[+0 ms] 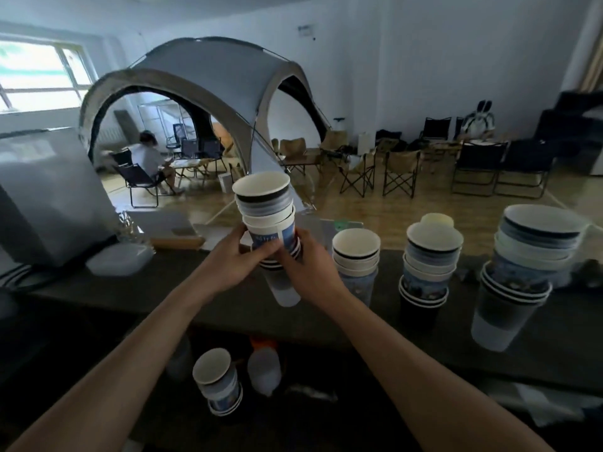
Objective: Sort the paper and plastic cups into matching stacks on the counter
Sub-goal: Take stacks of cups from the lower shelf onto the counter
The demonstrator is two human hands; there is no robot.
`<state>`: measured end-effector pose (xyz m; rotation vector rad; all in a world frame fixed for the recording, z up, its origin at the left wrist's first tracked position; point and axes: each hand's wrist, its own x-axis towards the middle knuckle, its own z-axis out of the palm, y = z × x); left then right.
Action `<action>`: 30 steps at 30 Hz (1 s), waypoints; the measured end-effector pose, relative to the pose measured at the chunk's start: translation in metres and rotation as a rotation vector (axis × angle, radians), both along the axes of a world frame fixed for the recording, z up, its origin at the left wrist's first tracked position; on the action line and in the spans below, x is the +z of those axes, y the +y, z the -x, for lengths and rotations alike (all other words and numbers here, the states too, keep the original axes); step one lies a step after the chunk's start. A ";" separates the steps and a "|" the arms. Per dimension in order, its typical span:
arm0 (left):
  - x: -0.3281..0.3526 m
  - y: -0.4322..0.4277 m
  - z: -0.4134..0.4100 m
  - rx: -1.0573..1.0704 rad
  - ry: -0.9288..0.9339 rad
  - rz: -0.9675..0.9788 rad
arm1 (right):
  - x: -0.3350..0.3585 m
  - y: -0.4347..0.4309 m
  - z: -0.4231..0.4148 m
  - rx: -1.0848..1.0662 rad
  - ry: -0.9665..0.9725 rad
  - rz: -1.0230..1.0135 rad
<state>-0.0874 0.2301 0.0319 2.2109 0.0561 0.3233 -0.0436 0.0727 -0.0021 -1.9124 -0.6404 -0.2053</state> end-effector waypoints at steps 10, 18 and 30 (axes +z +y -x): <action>-0.049 0.004 -0.050 -0.136 0.210 0.114 | -0.049 -0.002 -0.029 -0.146 0.092 0.064; -0.057 0.017 -0.055 -0.209 0.237 0.103 | -0.059 0.003 -0.006 -0.142 0.100 0.078; -0.104 0.081 0.001 0.040 0.350 0.087 | -0.104 0.057 0.039 0.188 0.253 0.529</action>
